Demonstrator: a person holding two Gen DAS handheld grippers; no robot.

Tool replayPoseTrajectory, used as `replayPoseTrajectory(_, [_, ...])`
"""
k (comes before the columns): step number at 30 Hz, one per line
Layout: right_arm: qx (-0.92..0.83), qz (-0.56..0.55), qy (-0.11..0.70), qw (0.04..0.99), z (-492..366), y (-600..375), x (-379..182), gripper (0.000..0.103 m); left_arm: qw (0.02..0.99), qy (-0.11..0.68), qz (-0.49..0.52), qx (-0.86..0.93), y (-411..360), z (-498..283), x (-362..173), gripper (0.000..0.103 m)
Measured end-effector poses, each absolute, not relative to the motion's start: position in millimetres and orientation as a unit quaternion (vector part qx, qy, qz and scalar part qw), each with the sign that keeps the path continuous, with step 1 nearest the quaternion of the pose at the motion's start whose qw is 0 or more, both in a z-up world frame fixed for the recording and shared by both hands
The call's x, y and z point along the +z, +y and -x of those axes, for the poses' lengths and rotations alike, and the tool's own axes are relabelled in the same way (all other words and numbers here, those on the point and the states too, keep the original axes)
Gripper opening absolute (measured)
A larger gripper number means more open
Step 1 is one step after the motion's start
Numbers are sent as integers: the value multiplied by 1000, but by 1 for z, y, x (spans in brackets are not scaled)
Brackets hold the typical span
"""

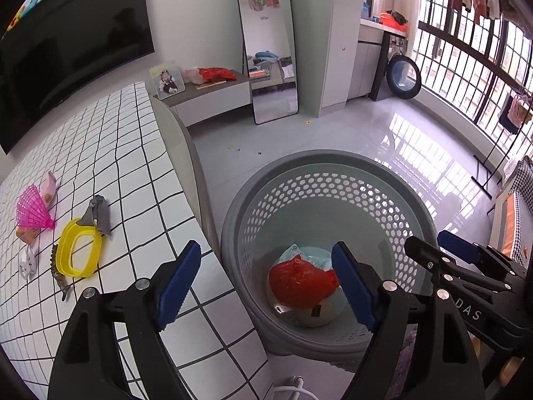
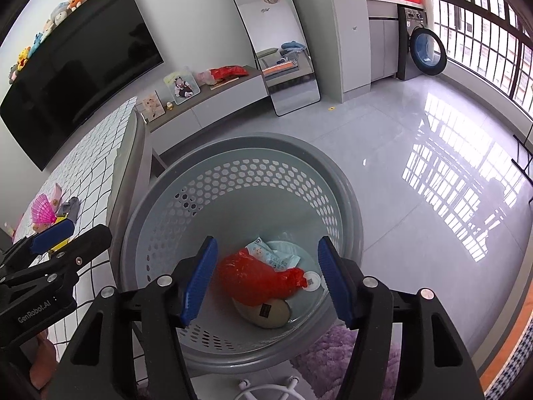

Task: Collect trash
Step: 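Open both tools to drop the red bag and plush head into the basket, then withdraw both open tools from the basket toward the yellow ring and grey sock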

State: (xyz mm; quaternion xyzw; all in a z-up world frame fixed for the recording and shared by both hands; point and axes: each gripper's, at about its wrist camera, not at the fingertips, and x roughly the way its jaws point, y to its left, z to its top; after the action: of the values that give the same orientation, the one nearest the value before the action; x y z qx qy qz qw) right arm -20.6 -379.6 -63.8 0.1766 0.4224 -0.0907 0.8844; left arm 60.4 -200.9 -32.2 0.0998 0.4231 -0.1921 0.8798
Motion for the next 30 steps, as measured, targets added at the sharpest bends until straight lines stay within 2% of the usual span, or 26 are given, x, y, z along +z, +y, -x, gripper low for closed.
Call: replayPoseTrajectory(30, [-74, -143, 412, 897, 31, -315, -45, 60, 895, 407, -71, -165, -122, -38, -20, 80])
